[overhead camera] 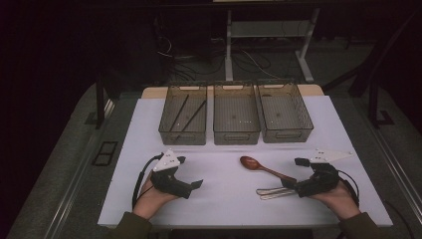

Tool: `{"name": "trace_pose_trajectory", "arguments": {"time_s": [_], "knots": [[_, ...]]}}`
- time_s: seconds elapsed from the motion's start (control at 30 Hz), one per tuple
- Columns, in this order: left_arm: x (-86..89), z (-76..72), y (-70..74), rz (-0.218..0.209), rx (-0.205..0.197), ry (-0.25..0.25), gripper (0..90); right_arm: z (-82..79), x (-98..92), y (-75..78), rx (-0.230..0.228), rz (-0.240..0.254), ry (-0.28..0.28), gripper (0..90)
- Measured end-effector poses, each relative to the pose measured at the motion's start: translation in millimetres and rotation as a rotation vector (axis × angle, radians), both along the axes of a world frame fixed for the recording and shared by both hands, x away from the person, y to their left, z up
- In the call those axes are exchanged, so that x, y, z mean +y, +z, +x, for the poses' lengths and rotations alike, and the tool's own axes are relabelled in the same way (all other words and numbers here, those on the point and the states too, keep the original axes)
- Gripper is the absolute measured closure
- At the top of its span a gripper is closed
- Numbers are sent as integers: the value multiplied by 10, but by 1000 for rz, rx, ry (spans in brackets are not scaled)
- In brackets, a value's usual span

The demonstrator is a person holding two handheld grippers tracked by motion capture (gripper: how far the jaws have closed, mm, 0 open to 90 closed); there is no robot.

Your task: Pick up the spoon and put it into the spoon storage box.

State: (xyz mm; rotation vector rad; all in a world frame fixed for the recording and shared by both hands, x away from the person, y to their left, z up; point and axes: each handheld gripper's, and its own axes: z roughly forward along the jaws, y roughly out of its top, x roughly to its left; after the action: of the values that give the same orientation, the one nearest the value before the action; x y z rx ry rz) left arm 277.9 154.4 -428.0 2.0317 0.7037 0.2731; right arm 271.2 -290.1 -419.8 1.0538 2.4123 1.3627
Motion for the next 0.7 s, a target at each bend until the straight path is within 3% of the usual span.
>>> {"name": "trace_pose_trajectory", "arguments": {"time_s": [0.37, 0.7], "knots": [[48, -61, -21, -20, 6, 1, 0, 184, 173, 54, 21, 32, 31, 39], [10, -86, -34, -9, 20, -17, 0, 328, 277, 61, 38, 23, 32, 48]]}}
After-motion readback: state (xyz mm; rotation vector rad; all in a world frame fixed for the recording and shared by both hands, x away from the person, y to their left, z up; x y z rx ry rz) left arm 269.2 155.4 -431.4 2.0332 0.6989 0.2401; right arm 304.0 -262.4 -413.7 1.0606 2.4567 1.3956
